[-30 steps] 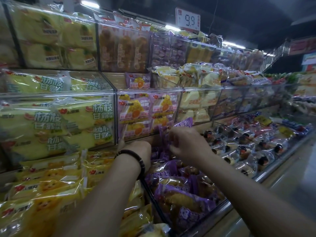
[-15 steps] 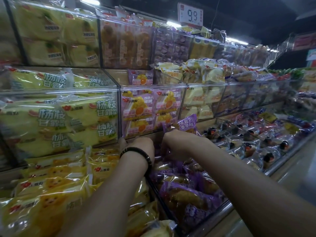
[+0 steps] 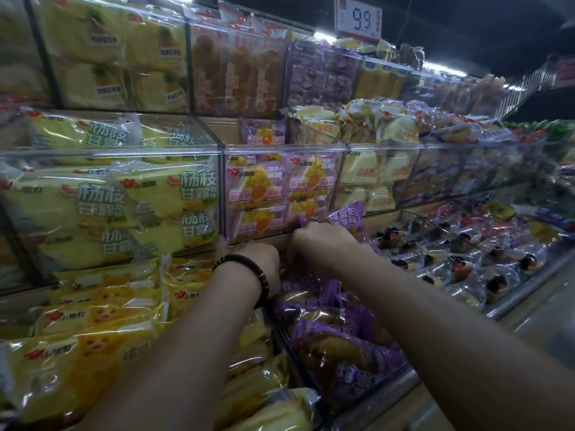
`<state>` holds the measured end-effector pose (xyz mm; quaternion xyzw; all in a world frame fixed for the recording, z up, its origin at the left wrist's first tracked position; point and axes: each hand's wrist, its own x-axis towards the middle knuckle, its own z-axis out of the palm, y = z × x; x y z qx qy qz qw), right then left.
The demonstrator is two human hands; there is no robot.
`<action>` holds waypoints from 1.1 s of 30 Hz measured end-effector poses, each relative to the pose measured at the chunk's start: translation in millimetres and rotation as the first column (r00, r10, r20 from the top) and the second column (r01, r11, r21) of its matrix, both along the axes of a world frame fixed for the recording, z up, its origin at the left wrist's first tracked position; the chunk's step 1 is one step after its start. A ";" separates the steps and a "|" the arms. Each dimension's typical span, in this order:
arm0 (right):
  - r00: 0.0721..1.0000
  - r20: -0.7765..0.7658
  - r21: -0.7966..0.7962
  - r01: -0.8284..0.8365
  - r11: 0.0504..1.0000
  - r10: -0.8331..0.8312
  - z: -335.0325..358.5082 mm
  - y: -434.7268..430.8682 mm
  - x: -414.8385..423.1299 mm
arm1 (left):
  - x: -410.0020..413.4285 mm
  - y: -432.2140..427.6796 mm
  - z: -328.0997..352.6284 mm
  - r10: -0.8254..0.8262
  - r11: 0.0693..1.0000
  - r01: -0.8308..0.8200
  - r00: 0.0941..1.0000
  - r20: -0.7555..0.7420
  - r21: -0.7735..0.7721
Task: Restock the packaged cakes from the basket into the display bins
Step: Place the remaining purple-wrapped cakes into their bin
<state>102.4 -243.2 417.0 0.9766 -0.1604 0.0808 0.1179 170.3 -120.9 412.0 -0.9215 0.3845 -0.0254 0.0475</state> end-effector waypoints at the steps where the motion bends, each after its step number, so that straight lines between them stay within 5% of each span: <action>1: 0.999 -0.042 0.039 0.019 0.999 -0.018 3.2 -0.4 -0.3 | -1.3 -0.6 1.2 -0.017 1.000 0.017 1.000 0.001 0.004; 8: 0.981 -0.192 0.111 0.041 0.993 -0.019 19.1 -1.3 -7.7 | 1.3 -9.8 -9.1 0.029 0.999 -0.029 1.000 0.005 -0.034; 12: 0.996 -0.089 0.102 0.025 0.994 -0.016 11.5 -1.7 -2.3 | 3.8 -9.9 -9.6 0.053 0.994 -0.050 0.998 0.026 -0.096; 17: 0.995 0.069 -0.091 -0.071 0.993 0.077 0.3 5.8 1.7 | 1.0 -4.1 -5.0 0.124 0.966 -0.108 0.991 0.055 -0.234; 23: 0.991 0.081 -0.154 -0.095 0.984 0.108 -8.7 2.5 1.0 | -2.1 -2.4 -1.5 -0.002 0.998 0.005 0.998 0.057 -0.059; 33: 0.991 0.127 0.029 -0.052 0.998 0.048 -9.0 -9.7 -5.7 | 0.0 -14.7 -10.6 0.013 1.000 -0.011 0.996 0.083 -0.023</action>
